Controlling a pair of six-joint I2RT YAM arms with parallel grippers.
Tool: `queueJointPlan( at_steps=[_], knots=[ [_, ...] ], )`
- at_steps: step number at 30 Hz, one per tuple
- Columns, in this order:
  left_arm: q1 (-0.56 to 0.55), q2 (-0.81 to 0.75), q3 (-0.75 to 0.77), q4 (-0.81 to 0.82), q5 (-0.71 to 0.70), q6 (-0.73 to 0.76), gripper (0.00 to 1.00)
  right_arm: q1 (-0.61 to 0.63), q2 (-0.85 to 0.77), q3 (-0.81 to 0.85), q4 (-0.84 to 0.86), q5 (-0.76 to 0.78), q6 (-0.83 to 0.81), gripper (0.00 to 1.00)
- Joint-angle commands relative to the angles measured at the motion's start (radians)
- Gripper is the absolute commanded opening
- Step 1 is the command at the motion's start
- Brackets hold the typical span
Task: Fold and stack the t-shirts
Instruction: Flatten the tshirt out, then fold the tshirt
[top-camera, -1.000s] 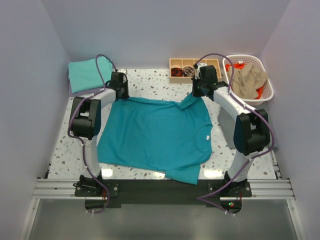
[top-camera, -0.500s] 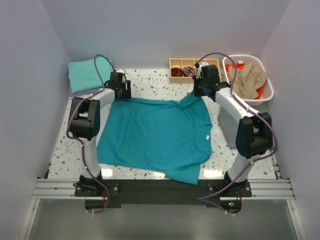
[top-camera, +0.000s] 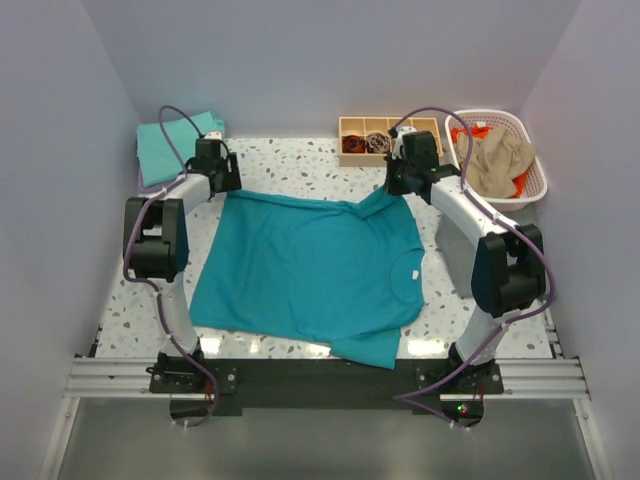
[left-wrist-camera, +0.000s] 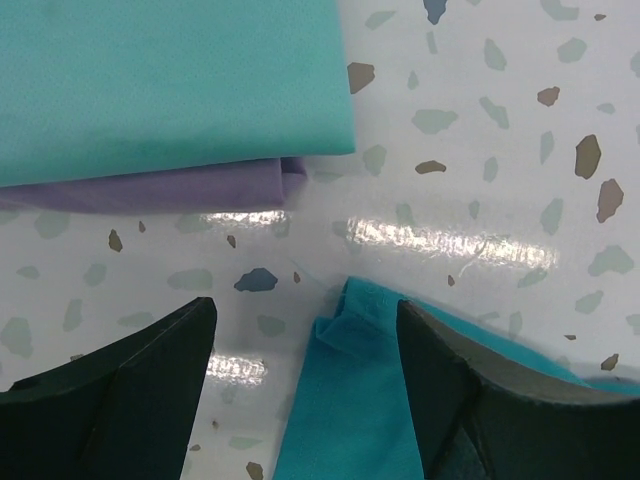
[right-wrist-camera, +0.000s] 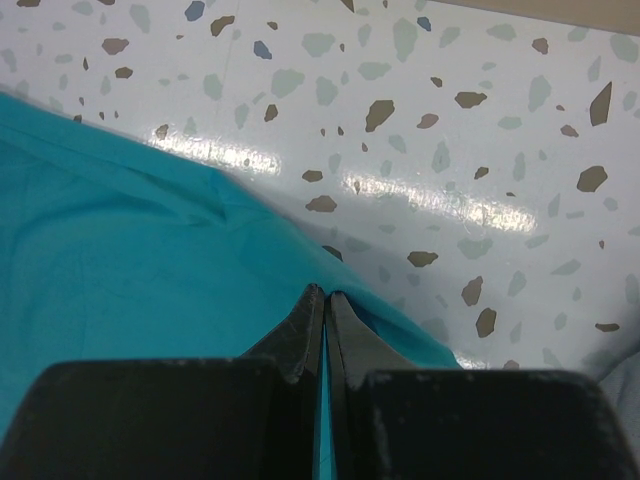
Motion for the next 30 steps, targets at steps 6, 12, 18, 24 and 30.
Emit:
queueJointPlan(
  at_steps=[6, 12, 18, 24, 30],
  knots=[
    [-0.004, 0.016, 0.040, 0.032, 0.094, 0.000, 0.60, -0.003, -0.028, 0.005, 0.001, -0.010, 0.009, 0.00],
    [-0.004, 0.048, 0.054, 0.008, 0.117, 0.000, 0.49, -0.003, -0.030, 0.007, -0.002, -0.004, 0.004, 0.00],
    [-0.004, 0.061, 0.059, -0.009, 0.121, 0.003, 0.44, -0.003, -0.028, 0.008, -0.002, -0.004, 0.006, 0.00],
    [-0.004, 0.058, 0.060, -0.006, 0.124, 0.000, 0.34, -0.003, -0.039, 0.007, -0.006, 0.005, 0.006, 0.00],
    [-0.004, 0.002, 0.050, 0.009, 0.099, 0.000, 0.26, -0.001, -0.054, 0.007, -0.031, 0.036, 0.003, 0.00]
  ],
)
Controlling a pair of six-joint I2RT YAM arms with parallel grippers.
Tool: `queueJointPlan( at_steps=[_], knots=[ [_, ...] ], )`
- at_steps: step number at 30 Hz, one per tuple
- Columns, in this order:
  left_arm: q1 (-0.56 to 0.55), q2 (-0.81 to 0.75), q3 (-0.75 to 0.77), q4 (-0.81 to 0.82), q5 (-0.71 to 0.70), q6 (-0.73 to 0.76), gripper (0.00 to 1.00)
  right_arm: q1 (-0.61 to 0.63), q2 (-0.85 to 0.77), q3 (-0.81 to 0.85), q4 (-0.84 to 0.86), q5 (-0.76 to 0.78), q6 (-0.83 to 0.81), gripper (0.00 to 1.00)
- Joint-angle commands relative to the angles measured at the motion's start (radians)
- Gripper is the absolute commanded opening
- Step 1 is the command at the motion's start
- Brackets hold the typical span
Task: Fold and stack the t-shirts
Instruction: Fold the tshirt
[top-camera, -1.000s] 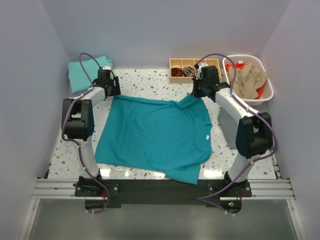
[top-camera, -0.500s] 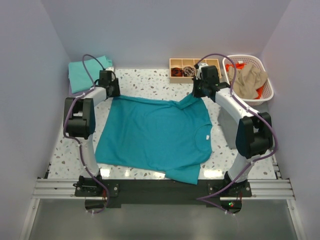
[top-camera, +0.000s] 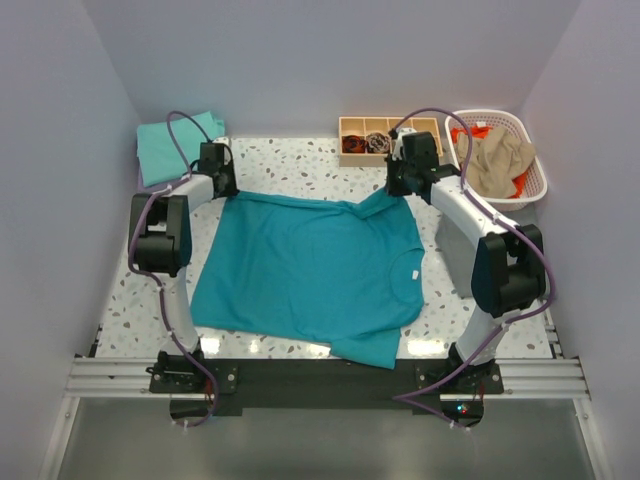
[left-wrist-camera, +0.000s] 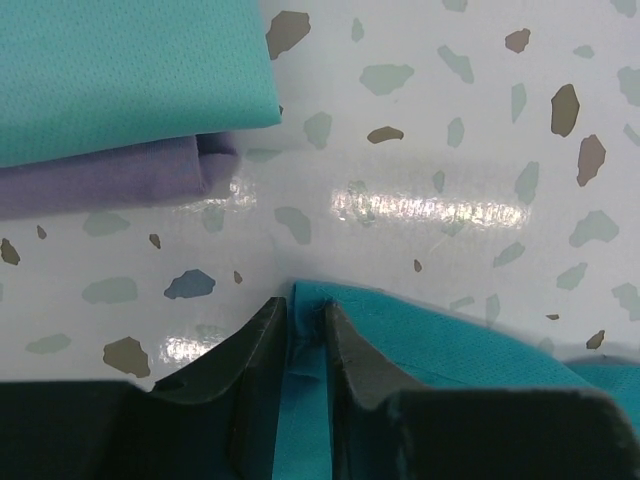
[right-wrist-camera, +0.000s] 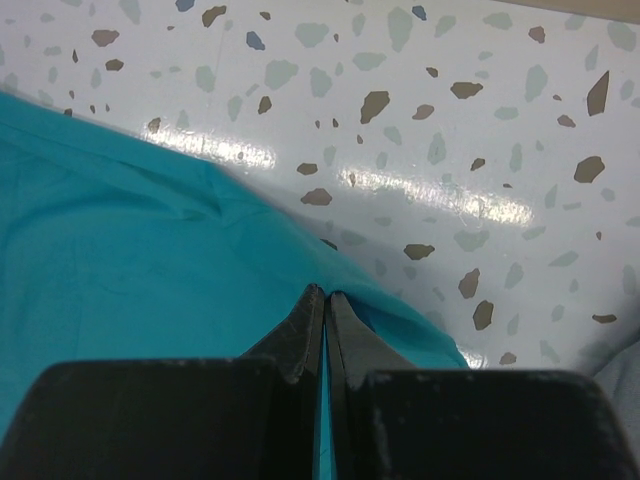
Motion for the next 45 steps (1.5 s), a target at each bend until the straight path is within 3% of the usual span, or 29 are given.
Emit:
queueJointPlan(
  at_steps=[1, 9, 24, 36, 45],
  knots=[
    [0.002, -0.078, 0.020, 0.035, -0.013, 0.000, 0.21, -0.001, -0.056, 0.007, -0.026, 0.032, 0.003, 0.00],
    [0.003, -0.136, -0.022, 0.047, -0.024, 0.004, 0.00, -0.003, -0.091, -0.013, -0.052, 0.066, 0.003, 0.00],
    [0.003, -0.268, -0.127, -0.031, -0.056, -0.083, 0.00, -0.001, -0.180, -0.013, -0.253, 0.038, 0.139, 0.00],
    [0.002, -0.449, -0.313, -0.073, -0.058, -0.177, 0.00, -0.001, -0.327, -0.175, -0.408, -0.057, 0.210, 0.00],
    [0.002, -0.503, -0.468, -0.088, -0.073, -0.206, 0.00, -0.001, -0.364, -0.330, -0.429, -0.013, 0.256, 0.00]
  ],
)
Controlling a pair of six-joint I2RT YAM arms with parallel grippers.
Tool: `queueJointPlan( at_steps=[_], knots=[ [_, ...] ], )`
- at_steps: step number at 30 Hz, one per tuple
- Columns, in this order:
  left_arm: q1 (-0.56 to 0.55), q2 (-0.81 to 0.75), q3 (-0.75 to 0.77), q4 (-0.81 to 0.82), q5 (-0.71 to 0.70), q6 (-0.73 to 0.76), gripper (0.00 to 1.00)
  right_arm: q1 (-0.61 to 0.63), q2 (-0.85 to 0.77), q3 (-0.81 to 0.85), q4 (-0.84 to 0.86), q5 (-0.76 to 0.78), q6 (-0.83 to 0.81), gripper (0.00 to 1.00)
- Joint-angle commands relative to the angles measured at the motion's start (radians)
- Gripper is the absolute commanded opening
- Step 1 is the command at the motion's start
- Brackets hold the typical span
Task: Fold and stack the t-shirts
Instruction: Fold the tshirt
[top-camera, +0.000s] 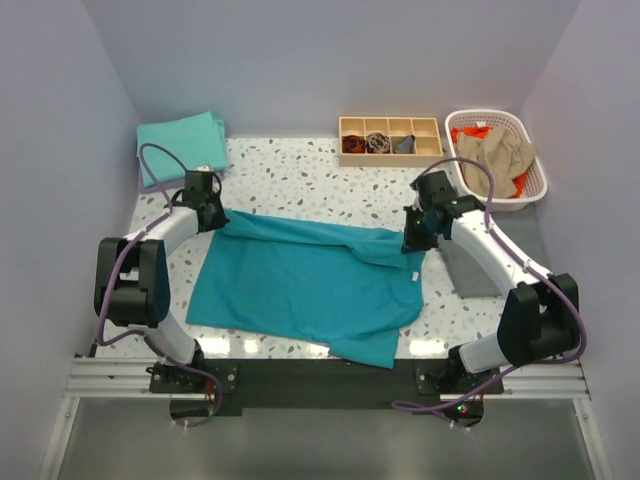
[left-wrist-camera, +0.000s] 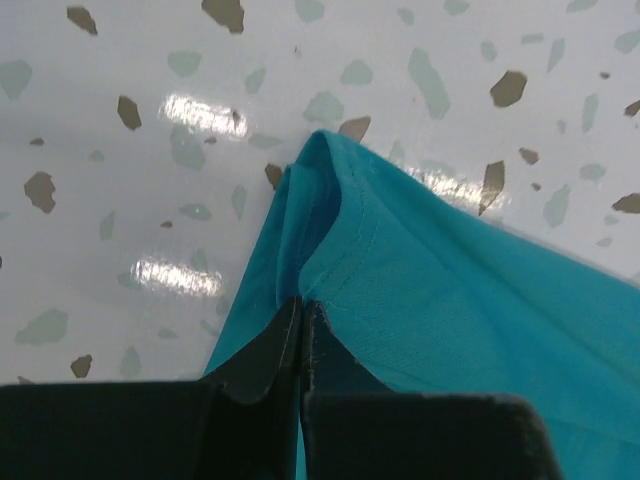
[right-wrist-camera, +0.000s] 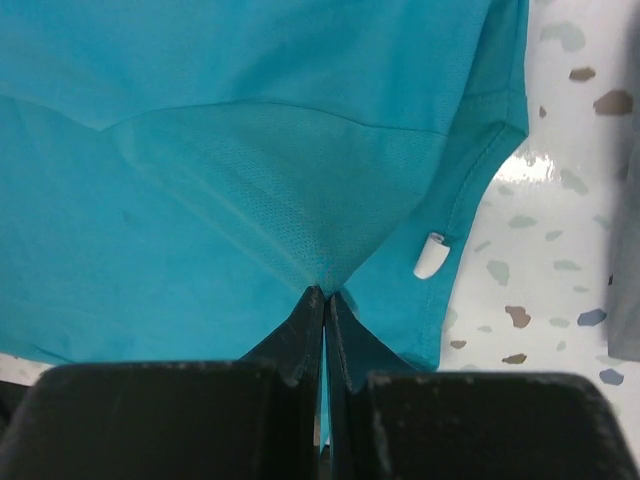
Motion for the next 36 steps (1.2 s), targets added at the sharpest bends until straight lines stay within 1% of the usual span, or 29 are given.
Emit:
queueJointPlan(
  at_steps=[1, 5, 8, 11, 12, 15, 17, 20, 23, 28, 31, 32, 34, 35, 36],
  knots=[
    [0.002, -0.047, -0.030, -0.012, -0.029, -0.023, 0.00, 0.000, -0.040, -0.068, -0.035, 0.033, 0.039, 0.00],
    [0.002, -0.050, -0.030, -0.031, -0.066, -0.023, 0.00, 0.000, -0.034, -0.103, -0.043, 0.067, 0.046, 0.00],
    [0.003, -0.056, -0.006, -0.054, -0.118, -0.028, 0.00, 0.002, -0.069, -0.140, 0.002, 0.095, 0.062, 0.00],
    [0.003, -0.076, 0.024, -0.042, -0.091, -0.010, 0.00, 0.000, -0.094, -0.113, 0.020, 0.072, 0.062, 0.00],
    [0.003, -0.065, 0.036, -0.067, -0.077, -0.010, 0.00, 0.000, -0.096, -0.101, 0.017, 0.046, 0.065, 0.00],
    [0.003, -0.047, 0.062, -0.088, -0.056, -0.003, 0.00, 0.000, -0.083, -0.062, -0.024, -0.014, 0.086, 0.00],
    [0.003, -0.048, 0.054, -0.089, -0.059, -0.005, 0.00, 0.000, -0.100, -0.079, -0.021, -0.054, 0.109, 0.00],
    [0.003, -0.044, 0.047, -0.103, -0.059, 0.001, 0.00, -0.001, -0.140, -0.097, -0.033, -0.063, 0.149, 0.00],
    [0.003, -0.035, 0.059, -0.121, -0.057, -0.002, 0.00, 0.000, -0.181, -0.099, -0.035, -0.106, 0.178, 0.00],
    [0.003, -0.024, 0.088, -0.155, -0.037, 0.012, 0.00, 0.000, -0.195, -0.053, -0.092, -0.094, 0.166, 0.00],
    [0.003, -0.009, 0.096, -0.180, -0.040, 0.020, 0.00, -0.001, -0.146, -0.079, -0.121, -0.048, 0.125, 0.00],
    [0.003, -0.006, 0.094, -0.183, -0.042, 0.020, 0.10, 0.000, -0.125, -0.090, -0.122, -0.030, 0.117, 0.02],
    [0.003, -0.012, 0.076, -0.178, -0.051, 0.015, 0.33, 0.000, -0.122, -0.129, -0.107, 0.051, 0.109, 0.24],
    [0.003, -0.016, 0.073, -0.181, -0.069, 0.009, 0.55, 0.000, -0.129, -0.139, -0.099, 0.067, 0.106, 0.34],
    [0.003, -0.022, 0.070, -0.181, -0.079, 0.000, 0.59, 0.000, -0.137, -0.145, -0.089, 0.100, 0.105, 0.35]
  ],
)
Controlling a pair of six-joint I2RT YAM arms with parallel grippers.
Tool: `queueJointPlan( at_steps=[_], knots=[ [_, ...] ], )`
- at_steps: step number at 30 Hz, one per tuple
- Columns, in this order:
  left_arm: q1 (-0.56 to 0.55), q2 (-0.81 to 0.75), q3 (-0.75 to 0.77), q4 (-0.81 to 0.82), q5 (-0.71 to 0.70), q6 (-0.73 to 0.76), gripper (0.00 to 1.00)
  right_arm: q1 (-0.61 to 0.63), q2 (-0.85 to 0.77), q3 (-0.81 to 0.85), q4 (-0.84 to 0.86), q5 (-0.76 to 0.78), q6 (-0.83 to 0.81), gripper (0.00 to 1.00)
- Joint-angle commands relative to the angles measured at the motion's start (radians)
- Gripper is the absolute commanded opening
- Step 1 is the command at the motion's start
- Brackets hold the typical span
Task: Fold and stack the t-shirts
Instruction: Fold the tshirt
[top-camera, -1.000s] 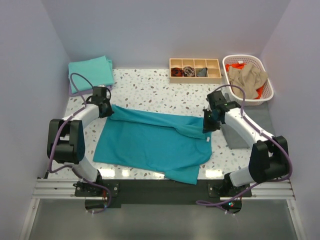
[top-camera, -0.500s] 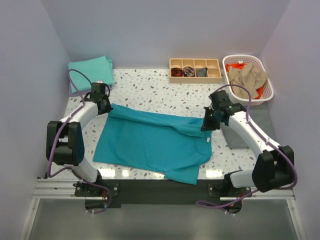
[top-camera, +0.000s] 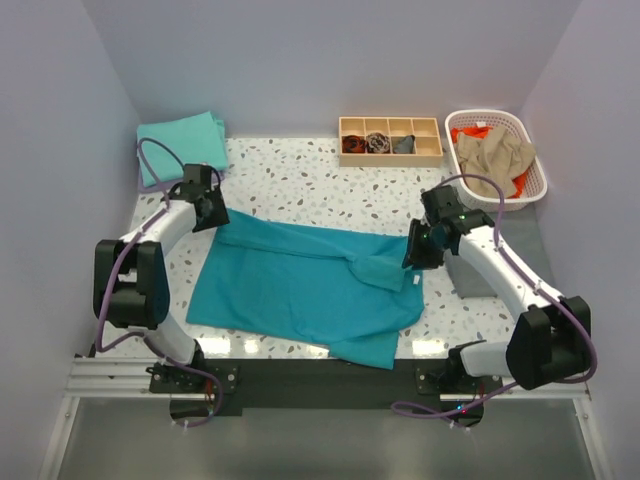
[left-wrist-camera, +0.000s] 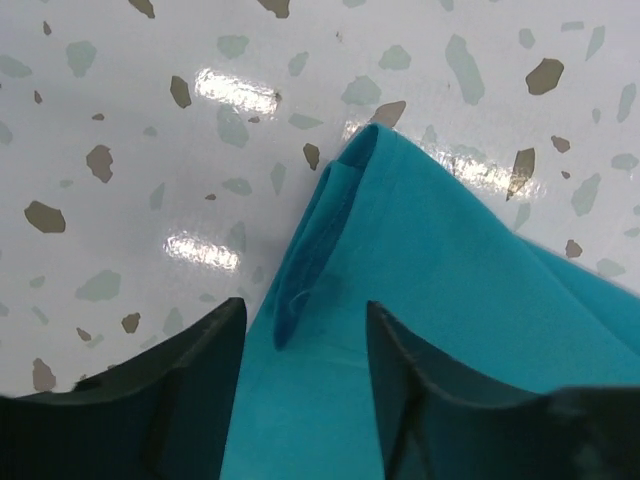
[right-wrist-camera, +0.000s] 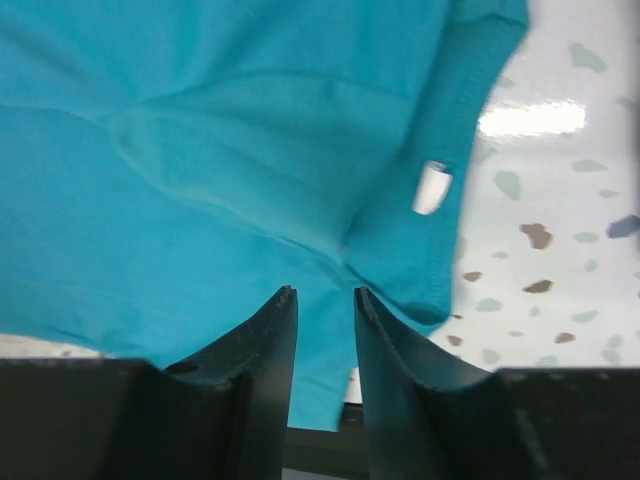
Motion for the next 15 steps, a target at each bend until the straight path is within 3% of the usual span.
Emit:
queueJointPlan(
  at_steps=[1, 2, 4, 7, 11, 15],
  knots=[
    [0.003, -0.019, 0.010, -0.013, -0.037, -0.015, 0.61, -0.001, -0.011, -0.027, -0.015, 0.171, -0.030, 0.39],
    [0.003, -0.040, 0.010, -0.017, -0.061, -0.018, 0.70, 0.000, -0.019, -0.017, -0.015, 0.193, -0.031, 0.39],
    [0.003, -0.065, 0.018, -0.022, -0.089, -0.019, 0.76, 0.002, -0.034, 0.021, -0.020, 0.239, -0.048, 0.40],
    [0.003, -0.109, 0.048, -0.019, -0.077, -0.016, 0.78, -0.001, -0.040, 0.050, 0.037, 0.222, -0.074, 0.43],
    [-0.010, -0.147, 0.050, 0.106, 0.146, -0.016, 0.80, 0.000, 0.039, 0.072, 0.132, 0.126, -0.080, 0.43],
    [-0.053, -0.082, 0.058, 0.187, 0.332, -0.016, 0.80, -0.001, 0.147, 0.085, 0.229, 0.064, -0.068, 0.42]
  ],
)
